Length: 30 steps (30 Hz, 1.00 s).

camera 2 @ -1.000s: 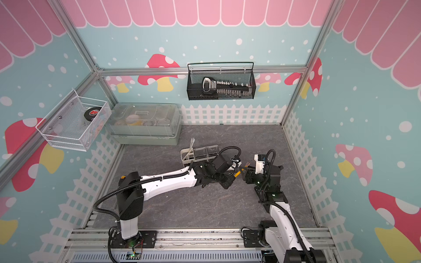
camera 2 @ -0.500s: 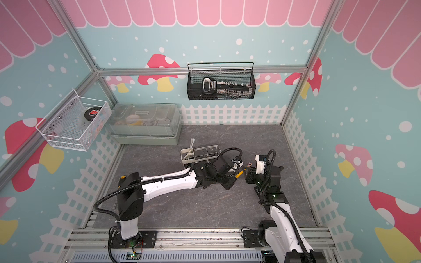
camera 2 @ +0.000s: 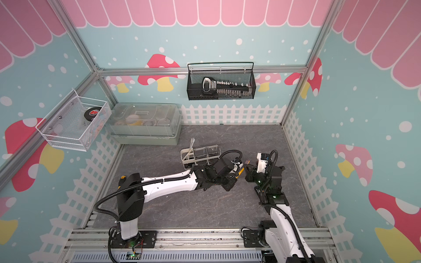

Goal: Place the toothbrush into the toothbrush holder
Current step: Pick up the toothbrush from the center of the board.

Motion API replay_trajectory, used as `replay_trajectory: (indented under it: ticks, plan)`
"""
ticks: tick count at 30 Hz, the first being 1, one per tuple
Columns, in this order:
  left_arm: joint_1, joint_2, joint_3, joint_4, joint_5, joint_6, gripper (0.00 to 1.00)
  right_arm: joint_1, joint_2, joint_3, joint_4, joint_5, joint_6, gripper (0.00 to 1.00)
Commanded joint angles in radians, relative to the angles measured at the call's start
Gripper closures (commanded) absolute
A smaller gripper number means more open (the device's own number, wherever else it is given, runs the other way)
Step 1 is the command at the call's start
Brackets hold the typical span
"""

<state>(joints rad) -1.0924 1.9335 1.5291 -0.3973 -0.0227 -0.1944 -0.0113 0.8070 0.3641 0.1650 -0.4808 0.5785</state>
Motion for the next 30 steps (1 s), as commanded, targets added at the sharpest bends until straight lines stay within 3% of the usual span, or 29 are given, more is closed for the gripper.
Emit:
replay_trajectory:
  ticks: [1, 8, 30]
  plan:
    - [-0.015, -0.037, 0.003, 0.036, -0.019, 0.012, 1.00, -0.006, 0.007, 0.002, -0.027, 0.061, -0.031, 0.93]
    - [-0.015, -0.047, -0.021, 0.058, -0.050, 0.020, 1.00, -0.006, 0.020, 0.010, -0.038, 0.085, -0.014, 1.00]
    - [-0.015, -0.063, -0.035, 0.048, -0.128, 0.022, 1.00, -0.006, 0.025, 0.063, -0.114, 0.089, -0.039, 1.00]
